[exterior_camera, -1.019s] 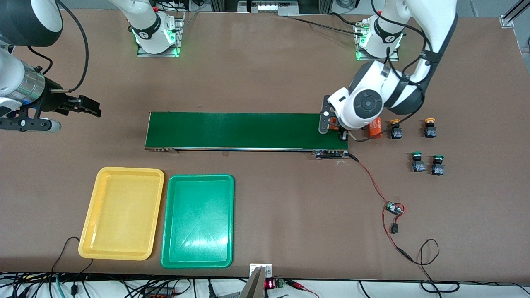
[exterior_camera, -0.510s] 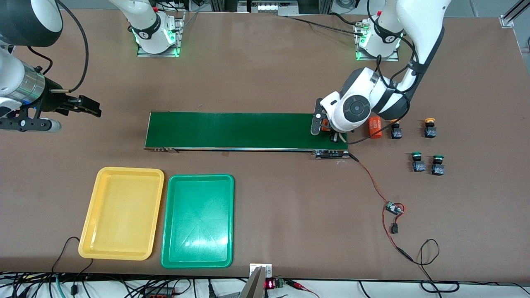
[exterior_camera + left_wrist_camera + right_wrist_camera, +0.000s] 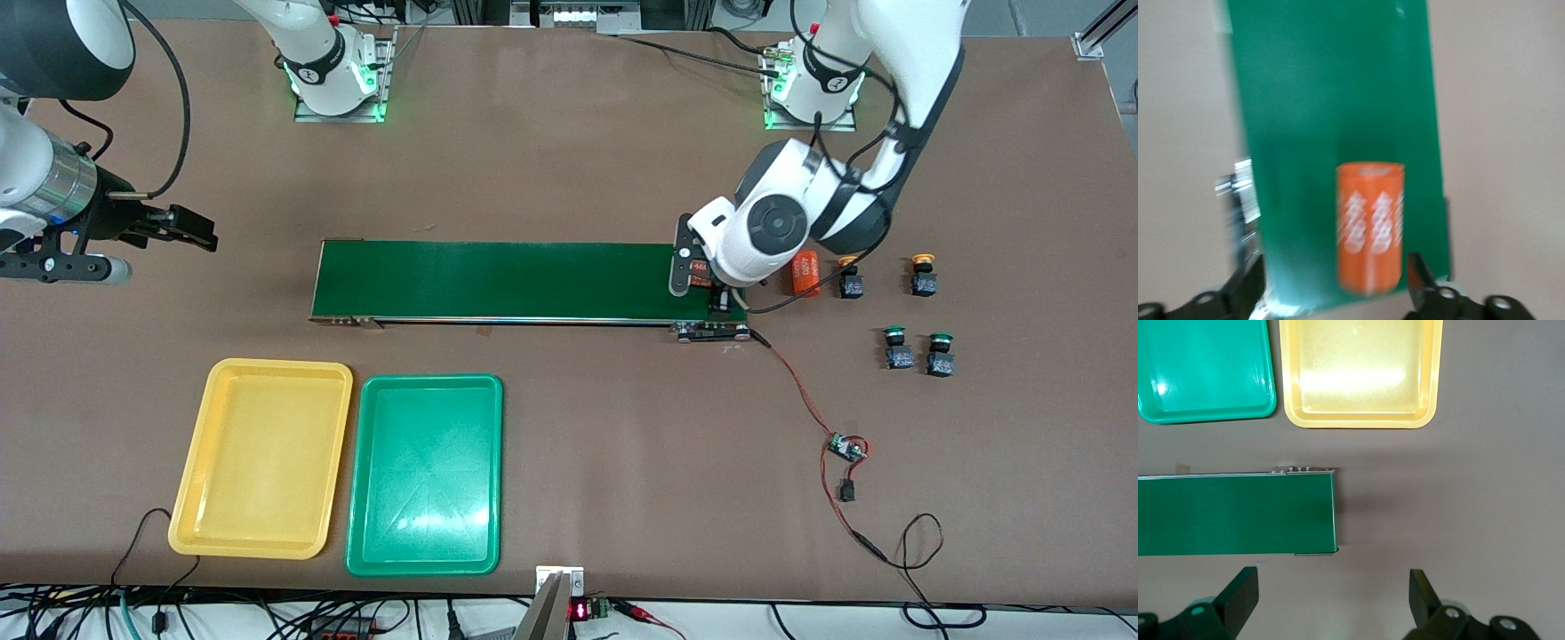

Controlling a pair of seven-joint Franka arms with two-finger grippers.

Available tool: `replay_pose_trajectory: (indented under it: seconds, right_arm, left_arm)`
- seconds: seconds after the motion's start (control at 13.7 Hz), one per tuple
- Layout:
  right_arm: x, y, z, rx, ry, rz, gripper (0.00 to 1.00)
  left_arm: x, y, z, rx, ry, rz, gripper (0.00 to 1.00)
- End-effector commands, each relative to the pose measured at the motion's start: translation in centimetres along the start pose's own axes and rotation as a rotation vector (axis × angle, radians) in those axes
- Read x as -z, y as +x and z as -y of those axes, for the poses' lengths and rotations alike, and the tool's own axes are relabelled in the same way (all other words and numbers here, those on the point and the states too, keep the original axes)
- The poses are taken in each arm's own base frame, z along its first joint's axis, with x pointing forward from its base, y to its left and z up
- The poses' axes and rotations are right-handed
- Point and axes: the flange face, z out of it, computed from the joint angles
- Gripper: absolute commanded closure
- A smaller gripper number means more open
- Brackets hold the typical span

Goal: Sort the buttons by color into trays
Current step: 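Open the left gripper and withdraw it from the cylinder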

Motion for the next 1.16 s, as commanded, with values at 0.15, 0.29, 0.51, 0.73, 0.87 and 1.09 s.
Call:
replay_pose_trajectory:
  seconds: [0.15, 0.29, 0.51, 0.73, 0.87, 1.09]
  right_arm:
    - [0.1, -0.1, 0.2, -0.017, 0.018, -0.007, 0.00]
    - [0.1, -0.1, 0.3, -0.015, 0.016, -0.007, 0.00]
    - [0.1, -0.1, 0.3, -0.015, 0.018, -0.007, 0.00]
    - [0.1, -0.1, 0.3, -0.014, 0.018, -0.007, 0.00]
    - [0.1, -0.1, 0.2, -0.017, 0.018, -0.007, 0.00]
    - [0.1, -0.1, 0.3, -0.015, 0.018, -0.007, 0.00]
  left_arm:
    - [5.6, -11.4, 2.5, 0.160, 0.099, -0.007, 0.00]
    - [4.5, -16.8, 3.9, 0.227, 0.145, -0.005, 0.00]
    - [2.6, -23.5, 4.3, 0.381, 0.115, -0.020, 0.00]
    - [0.8, -24.1, 3.6, 0.609, 0.053, -0.029, 0.00]
    - [-0.4, -24.3, 3.7, 0.718, 0.037, -0.032, 0.00]
    - [-1.3, -27.7, 4.1, 1.059, 0.031, -0.044, 0.00]
